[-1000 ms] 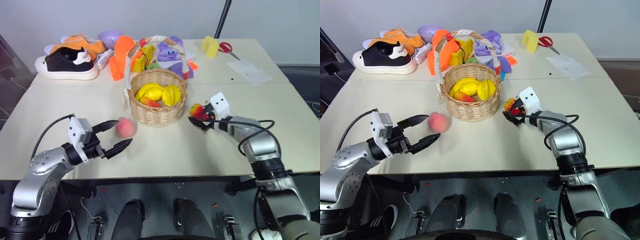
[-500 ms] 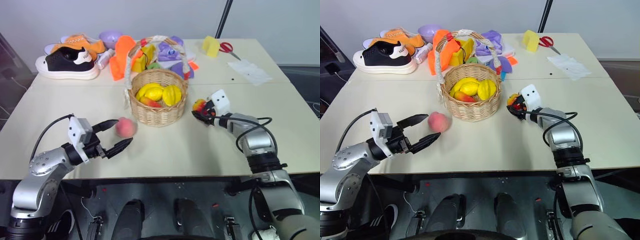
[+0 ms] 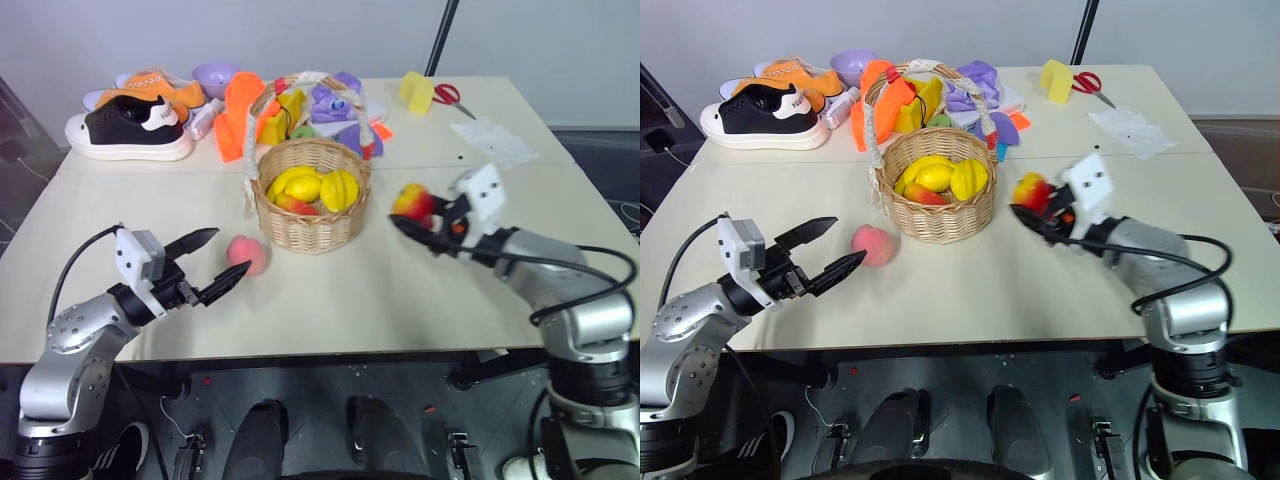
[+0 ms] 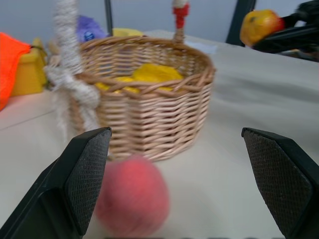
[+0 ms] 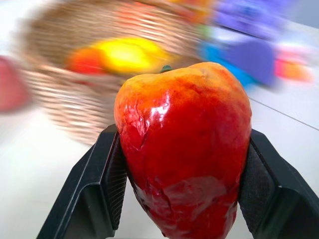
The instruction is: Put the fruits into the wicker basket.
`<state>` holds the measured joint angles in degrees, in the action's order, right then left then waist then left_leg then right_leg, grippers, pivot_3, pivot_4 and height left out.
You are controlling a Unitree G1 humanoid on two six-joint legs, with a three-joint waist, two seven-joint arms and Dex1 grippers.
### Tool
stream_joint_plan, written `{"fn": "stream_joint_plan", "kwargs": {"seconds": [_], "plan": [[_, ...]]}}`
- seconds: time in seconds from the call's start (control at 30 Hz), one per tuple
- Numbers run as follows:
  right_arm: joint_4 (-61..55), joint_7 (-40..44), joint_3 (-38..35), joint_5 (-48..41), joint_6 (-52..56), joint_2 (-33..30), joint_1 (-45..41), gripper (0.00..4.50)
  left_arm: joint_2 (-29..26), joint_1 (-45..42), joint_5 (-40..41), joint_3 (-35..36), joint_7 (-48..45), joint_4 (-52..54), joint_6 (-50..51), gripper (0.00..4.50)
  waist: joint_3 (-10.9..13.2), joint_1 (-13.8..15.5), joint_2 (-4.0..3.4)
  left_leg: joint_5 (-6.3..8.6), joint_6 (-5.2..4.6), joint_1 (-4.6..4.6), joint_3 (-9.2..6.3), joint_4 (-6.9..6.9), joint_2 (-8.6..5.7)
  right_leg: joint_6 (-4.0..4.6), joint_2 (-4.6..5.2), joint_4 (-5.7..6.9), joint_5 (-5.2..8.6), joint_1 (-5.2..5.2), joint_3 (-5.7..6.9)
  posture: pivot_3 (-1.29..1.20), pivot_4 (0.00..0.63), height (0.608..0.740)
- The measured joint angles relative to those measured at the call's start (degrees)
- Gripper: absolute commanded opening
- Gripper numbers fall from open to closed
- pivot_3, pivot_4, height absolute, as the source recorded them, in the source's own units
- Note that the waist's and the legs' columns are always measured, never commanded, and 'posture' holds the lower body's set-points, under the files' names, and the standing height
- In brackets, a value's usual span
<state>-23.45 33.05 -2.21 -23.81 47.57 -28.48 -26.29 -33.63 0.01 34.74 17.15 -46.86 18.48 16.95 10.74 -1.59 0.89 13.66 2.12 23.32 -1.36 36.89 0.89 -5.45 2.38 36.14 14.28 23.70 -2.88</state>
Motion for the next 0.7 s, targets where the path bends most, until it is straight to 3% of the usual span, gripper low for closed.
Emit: {"fn": "stream_joint_plan", "kwargs": {"seconds": [0.13, 0.27, 0.43, 0.6, 0.7], "plan": [[8.27, -4.32, 7.89, 4.03, -5.22, 10.59, -11.95, 2.74, 0.63, -2.11, -2.28, -0.11, 0.95, -2.37, -2.98, 4.5, 0.0, -0.45, 0.01, 0.0, 0.0, 0.04, 0.01, 0.05, -0.04, 0.02, 0.06, -0.01, -0.03, 0.0, 0.02, 0.0, 0.15, 0.74], [20.67, -5.09, 11.64, 9.33, -13.19, 13.96, -19.62, 2.74, 1.25, -2.03, -3.12, -0.65, 1.87, -2.51, -3.86, 4.5, -0.03, -0.12, 0.07, 0.0, 0.0, 0.09, 0.0, 0.01, -0.07, 0.0, 0.24, -0.05, -0.05, 0.0, 0.06, 0.0, 0.15, 0.74], [34.79, -4.87, 15.16, 14.52, -21.87, 17.6, -21.72, 2.74, 2.86, -0.67, -3.54, -1.41, 3.7, -0.48, -3.86, 4.5, -0.03, -0.24, 0.07, 0.0, 0.0, 0.09, -0.01, -0.04, -0.07, -0.01, 0.24, -0.02, -0.06, 0.03, 0.06, 0.0, 0.15, 0.74], [40.56, -4.97, 14.34, 15.65, -26.02, 19.28, -23.55, 4.48, 3.37, 0.22, -3.52, -2.36, 5.02, 1.11, -3.73, 4.5, -0.02, -0.75, 0.05, 0.0, 0.0, 0.08, -0.02, -0.04, -0.06, -0.01, 0.21, 0.0, -0.06, 0.05, 0.06, 0.0, 0.15, 0.74], [36.55, -3.95, 13.43, 14.93, -25.58, 18.76, -22.09, 4.48, 3.47, 1.02, -3.39, -2.4, 5.75, 1.85, -3.4, 4.5, -0.02, -0.78, 0.05, 0.0, 0.0, 0.09, -0.05, -0.1, -0.05, -0.15, 0.21, 0.03, -0.14, 0.08, 0.08, 0.0, 0.15, 0.74]]}}
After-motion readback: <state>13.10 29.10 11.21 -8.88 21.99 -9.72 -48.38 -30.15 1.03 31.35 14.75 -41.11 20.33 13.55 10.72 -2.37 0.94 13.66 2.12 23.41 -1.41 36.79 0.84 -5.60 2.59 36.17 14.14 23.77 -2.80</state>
